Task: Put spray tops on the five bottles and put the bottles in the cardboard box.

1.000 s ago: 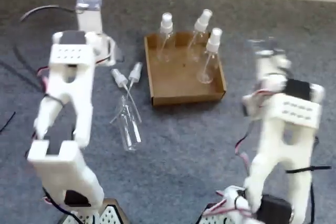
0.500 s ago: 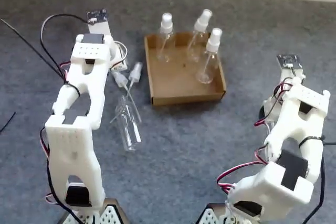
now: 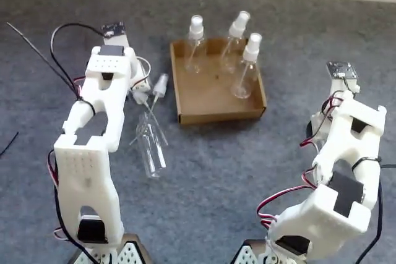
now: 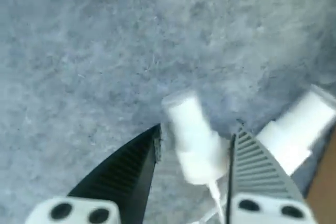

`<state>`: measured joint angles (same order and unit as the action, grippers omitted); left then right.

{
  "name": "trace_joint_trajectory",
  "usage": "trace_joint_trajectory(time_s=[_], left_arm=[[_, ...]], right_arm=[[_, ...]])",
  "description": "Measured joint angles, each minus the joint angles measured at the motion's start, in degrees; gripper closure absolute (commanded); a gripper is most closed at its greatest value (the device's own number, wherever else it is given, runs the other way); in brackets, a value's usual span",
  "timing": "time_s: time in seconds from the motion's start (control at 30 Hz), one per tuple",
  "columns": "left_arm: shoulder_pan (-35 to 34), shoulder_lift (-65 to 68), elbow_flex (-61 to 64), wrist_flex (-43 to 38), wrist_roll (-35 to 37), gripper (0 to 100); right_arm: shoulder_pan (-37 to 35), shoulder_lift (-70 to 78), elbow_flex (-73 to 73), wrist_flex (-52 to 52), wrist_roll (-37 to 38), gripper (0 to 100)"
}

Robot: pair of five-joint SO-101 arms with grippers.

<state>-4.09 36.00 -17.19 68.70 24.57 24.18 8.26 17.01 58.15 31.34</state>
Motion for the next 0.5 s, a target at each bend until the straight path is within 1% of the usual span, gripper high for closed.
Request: trace_joint_trajectory(time_s=[0.13,0.27,0.37,0.5], left_arm=[[0.3,0.0,0.8,-1.1,0.4,92],[0.3,0.0,0.8,-1.1,0.3,94],[0.2,0.0,-1.9,-1.2,-3.2,95],[0.0,0.0,-10.5,1.0,-7.9,95]], right_arm=[[-0.1,0.0,0.0,0.0,0.0,87.2],[-0.1,0.0,0.0,0.0,0.0,83.4],[-0.1,0.1,0.0,0.0,0.0,82.9],[0.0,0.1,0.0,-0.1,0.3,82.9]])
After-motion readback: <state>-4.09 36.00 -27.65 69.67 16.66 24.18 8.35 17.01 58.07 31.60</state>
